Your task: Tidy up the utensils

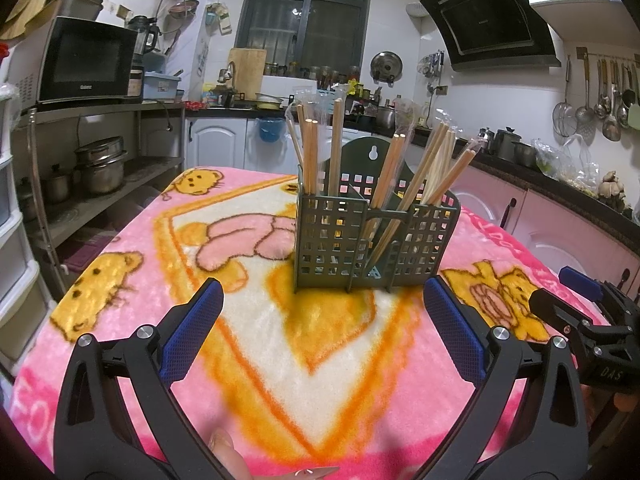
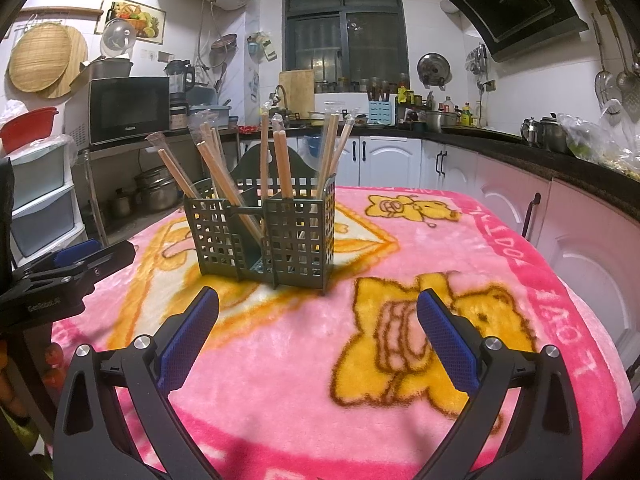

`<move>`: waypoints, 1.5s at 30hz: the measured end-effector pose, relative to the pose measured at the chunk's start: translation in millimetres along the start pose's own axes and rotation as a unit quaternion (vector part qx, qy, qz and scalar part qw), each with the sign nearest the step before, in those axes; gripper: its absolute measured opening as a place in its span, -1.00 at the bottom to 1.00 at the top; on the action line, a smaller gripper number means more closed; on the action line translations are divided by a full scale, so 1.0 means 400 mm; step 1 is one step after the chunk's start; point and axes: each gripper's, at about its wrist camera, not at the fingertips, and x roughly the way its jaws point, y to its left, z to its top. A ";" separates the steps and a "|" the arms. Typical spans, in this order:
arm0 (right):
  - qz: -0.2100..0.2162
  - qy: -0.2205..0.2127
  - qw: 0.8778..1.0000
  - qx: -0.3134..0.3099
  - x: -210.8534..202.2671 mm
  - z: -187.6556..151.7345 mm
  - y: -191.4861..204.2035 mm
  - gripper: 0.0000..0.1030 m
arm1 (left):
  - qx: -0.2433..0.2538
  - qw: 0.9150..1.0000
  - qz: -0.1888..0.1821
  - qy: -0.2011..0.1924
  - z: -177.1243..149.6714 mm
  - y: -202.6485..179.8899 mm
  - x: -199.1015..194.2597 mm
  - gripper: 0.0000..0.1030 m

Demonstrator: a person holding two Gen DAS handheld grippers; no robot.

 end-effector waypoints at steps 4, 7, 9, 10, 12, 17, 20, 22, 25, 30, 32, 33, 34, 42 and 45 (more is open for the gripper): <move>0.000 0.000 1.000 0.000 0.000 0.000 0.000 0.87 | 0.000 1.000 0.000 0.000 0.000 0.000 0.000 0.80; 0.000 0.001 1.000 0.000 0.001 0.000 0.000 0.87 | 0.001 1.000 -0.001 -0.001 0.001 0.000 -0.001 0.80; 0.000 0.001 1.000 0.000 0.000 0.000 0.000 0.87 | 0.000 1.000 -0.001 0.000 0.000 0.001 -0.001 0.80; 0.000 0.001 1.000 0.000 0.001 0.000 0.000 0.87 | 0.000 1.000 -0.002 -0.001 0.000 0.001 -0.001 0.80; 0.000 0.001 1.000 0.001 0.000 0.000 -0.001 0.87 | 0.000 1.000 -0.002 -0.001 0.000 0.001 -0.001 0.80; -0.001 0.000 1.000 0.000 0.001 0.000 0.000 0.87 | 0.000 1.000 -0.002 0.000 0.000 0.000 -0.001 0.80; 0.000 0.001 1.000 0.000 0.001 0.000 -0.001 0.87 | 0.000 1.000 -0.002 0.000 0.002 0.001 -0.002 0.80; -0.001 0.001 1.000 0.000 0.001 0.000 -0.001 0.87 | 0.000 1.000 -0.002 0.001 0.002 0.002 -0.003 0.79; -0.001 0.001 1.000 0.000 0.001 0.000 -0.001 0.87 | -0.002 1.000 -0.005 0.003 0.002 0.003 -0.001 0.80; -0.005 0.003 1.000 0.000 0.000 -0.002 -0.005 0.87 | -0.007 1.000 -0.002 0.007 0.003 0.006 0.005 0.80; -0.009 0.004 1.000 -0.001 -0.007 -0.003 -0.010 0.87 | -0.007 1.000 0.015 0.015 0.003 0.004 0.014 0.80; -0.012 0.004 1.000 -0.002 -0.008 -0.003 -0.014 0.87 | -0.007 1.000 0.019 0.017 0.003 0.005 0.017 0.80; -0.017 0.002 1.000 -0.002 -0.011 -0.003 -0.018 0.87 | -0.008 1.000 0.018 0.018 0.003 0.005 0.018 0.80; -0.054 0.027 0.998 0.023 0.011 0.038 -0.101 0.87 | -0.023 0.998 0.034 0.040 0.036 0.047 0.021 0.80; -0.094 0.068 0.993 0.035 0.062 0.071 -0.186 0.87 | -0.024 0.993 0.071 0.086 0.075 0.114 0.069 0.80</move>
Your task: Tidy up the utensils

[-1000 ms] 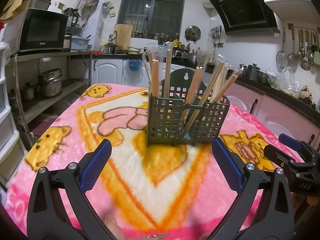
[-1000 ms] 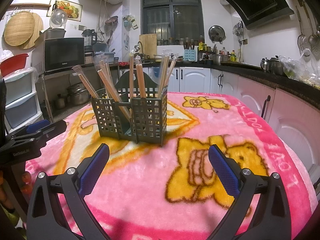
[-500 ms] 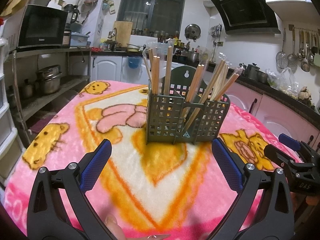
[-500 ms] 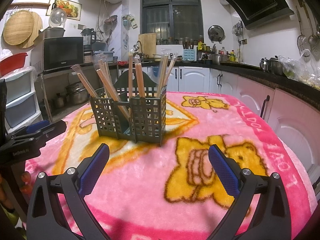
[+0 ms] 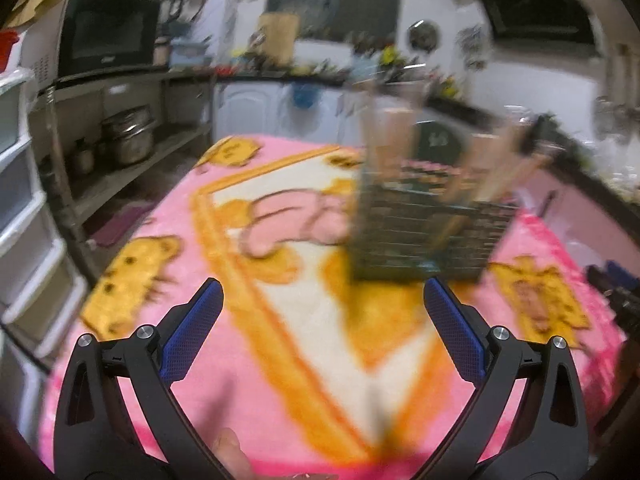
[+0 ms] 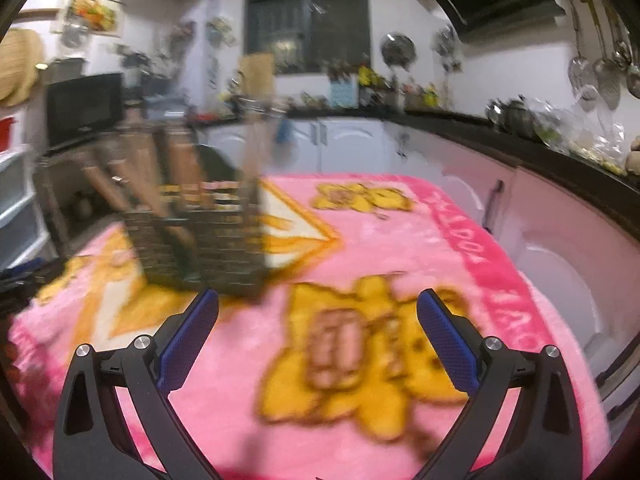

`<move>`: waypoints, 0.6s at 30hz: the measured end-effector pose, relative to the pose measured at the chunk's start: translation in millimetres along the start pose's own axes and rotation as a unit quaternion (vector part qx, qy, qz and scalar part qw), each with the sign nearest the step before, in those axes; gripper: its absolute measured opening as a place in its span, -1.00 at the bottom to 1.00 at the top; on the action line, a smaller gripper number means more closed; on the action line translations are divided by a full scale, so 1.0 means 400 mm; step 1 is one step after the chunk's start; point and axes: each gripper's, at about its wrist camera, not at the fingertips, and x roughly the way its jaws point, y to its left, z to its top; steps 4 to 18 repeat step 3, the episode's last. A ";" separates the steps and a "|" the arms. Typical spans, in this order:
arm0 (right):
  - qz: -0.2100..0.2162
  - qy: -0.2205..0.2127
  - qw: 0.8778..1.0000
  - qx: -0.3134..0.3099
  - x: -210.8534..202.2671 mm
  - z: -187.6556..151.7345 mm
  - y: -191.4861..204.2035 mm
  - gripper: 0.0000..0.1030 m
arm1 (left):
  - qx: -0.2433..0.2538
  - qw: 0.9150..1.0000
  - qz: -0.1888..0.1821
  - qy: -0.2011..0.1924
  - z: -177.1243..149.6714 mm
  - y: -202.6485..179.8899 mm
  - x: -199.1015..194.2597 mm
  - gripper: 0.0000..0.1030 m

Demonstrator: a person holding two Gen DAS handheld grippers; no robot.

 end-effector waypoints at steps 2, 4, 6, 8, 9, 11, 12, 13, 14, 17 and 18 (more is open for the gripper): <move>-0.022 0.031 0.999 0.012 0.057 0.029 -0.057 0.87 | 0.004 0.998 0.045 0.036 0.033 0.049 0.057 0.80; -0.035 0.075 0.997 0.009 0.117 0.041 -0.095 0.87 | -0.004 0.996 0.078 0.048 0.049 0.088 0.098 0.80; -0.035 0.075 0.997 0.009 0.117 0.041 -0.095 0.87 | -0.004 0.996 0.078 0.048 0.049 0.088 0.098 0.80; -0.035 0.075 0.997 0.009 0.117 0.041 -0.095 0.87 | -0.004 0.996 0.078 0.048 0.049 0.088 0.098 0.80; -0.035 0.075 0.997 0.009 0.117 0.041 -0.095 0.87 | -0.004 0.996 0.078 0.048 0.049 0.088 0.098 0.80; -0.035 0.075 0.997 0.009 0.117 0.041 -0.095 0.87 | -0.004 0.996 0.078 0.048 0.049 0.088 0.098 0.80; -0.035 0.075 0.997 0.009 0.117 0.041 -0.095 0.87 | -0.004 0.996 0.078 0.048 0.049 0.088 0.098 0.80; -0.035 0.075 0.997 0.009 0.117 0.041 -0.095 0.87 | -0.004 0.996 0.078 0.048 0.049 0.088 0.098 0.80; -0.035 0.075 0.997 0.009 0.117 0.041 -0.095 0.87 | -0.004 0.996 0.078 0.048 0.049 0.088 0.098 0.80; -0.035 0.075 0.997 0.009 0.117 0.041 -0.095 0.87 | -0.004 0.996 0.078 0.048 0.049 0.088 0.098 0.80; -0.035 0.075 0.997 0.009 0.117 0.041 -0.095 0.87 | -0.004 0.996 0.078 0.048 0.049 0.088 0.098 0.80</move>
